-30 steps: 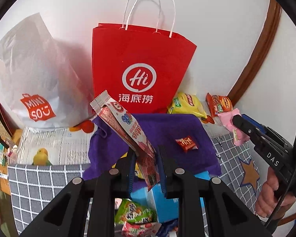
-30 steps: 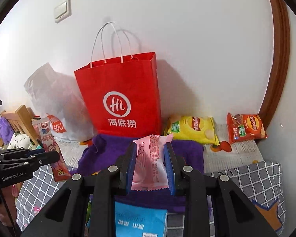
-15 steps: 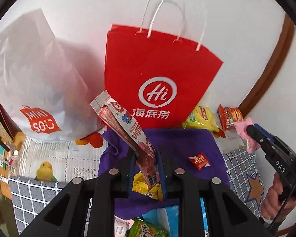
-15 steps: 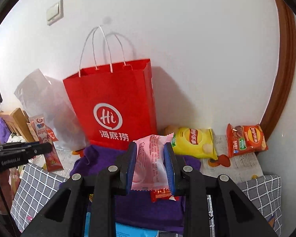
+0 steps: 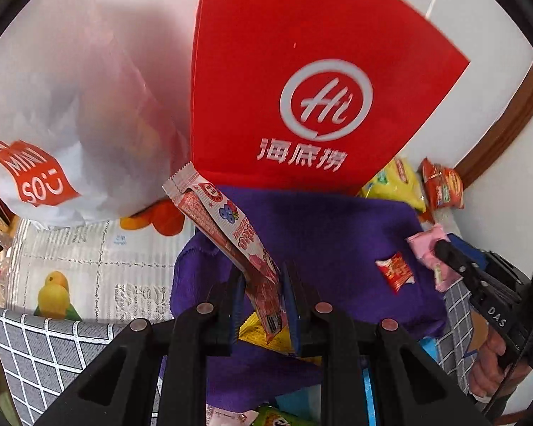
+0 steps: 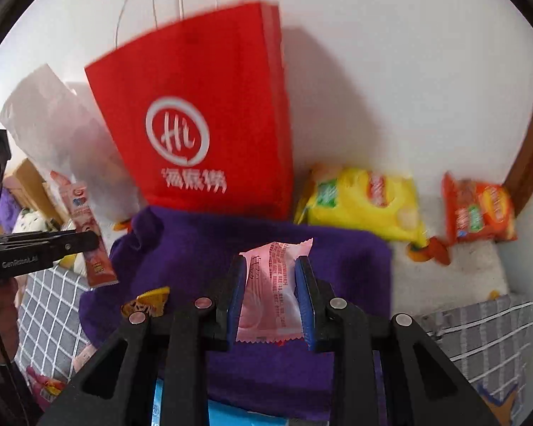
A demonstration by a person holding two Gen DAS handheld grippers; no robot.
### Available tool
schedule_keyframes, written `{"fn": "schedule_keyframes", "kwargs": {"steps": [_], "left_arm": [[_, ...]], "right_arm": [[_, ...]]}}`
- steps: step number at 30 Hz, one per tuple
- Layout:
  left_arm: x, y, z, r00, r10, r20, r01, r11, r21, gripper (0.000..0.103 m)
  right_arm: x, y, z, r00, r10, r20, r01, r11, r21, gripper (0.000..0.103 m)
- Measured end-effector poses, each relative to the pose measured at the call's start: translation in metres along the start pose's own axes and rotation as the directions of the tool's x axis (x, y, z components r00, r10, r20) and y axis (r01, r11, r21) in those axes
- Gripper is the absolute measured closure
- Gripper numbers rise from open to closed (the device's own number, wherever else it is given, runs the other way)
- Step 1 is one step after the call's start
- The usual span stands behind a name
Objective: Organize snacks
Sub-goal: 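Lower the pink cake onto the towel and open the right gripper while the left holds the stick packet, then lower the long pink stick packet onto the towel and open the left gripper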
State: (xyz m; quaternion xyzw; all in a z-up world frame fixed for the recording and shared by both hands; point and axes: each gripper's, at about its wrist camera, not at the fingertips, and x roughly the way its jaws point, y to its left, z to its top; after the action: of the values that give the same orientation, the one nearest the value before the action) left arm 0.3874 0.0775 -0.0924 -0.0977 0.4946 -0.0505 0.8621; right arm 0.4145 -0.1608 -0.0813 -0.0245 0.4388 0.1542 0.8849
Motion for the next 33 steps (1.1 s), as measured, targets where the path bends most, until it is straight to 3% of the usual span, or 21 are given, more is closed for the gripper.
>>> {"fn": "schedule_keyframes", "kwargs": {"steps": [3, 12, 29, 33], "left_arm": [[0.002, 0.007, -0.001, 1.000, 0.005, -0.003, -0.005, 1.000, -0.006, 0.083], [0.020, 0.006, -0.001, 0.999, -0.001, -0.048, 0.001, 1.000, -0.001, 0.083], [0.043, -0.011, -0.009, 0.994, -0.007, -0.105, 0.012, 0.999, 0.047, 0.082], [0.040, -0.013, -0.008, 0.995, -0.036, -0.097, 0.041, 0.998, 0.055, 0.072]], "right_arm": [[0.020, -0.002, -0.007, 0.998, 0.033, -0.053, -0.033, 0.999, 0.006, 0.084], [0.050, 0.001, -0.017, 0.991, 0.038, -0.127, -0.038, 0.999, 0.001, 0.085], [0.021, 0.003, -0.006, 0.998, 0.011, -0.064, -0.012, 1.000, -0.029, 0.083], [0.019, 0.005, -0.007, 0.998, 0.009, -0.061, -0.011, 0.999, -0.035, 0.082]]}}
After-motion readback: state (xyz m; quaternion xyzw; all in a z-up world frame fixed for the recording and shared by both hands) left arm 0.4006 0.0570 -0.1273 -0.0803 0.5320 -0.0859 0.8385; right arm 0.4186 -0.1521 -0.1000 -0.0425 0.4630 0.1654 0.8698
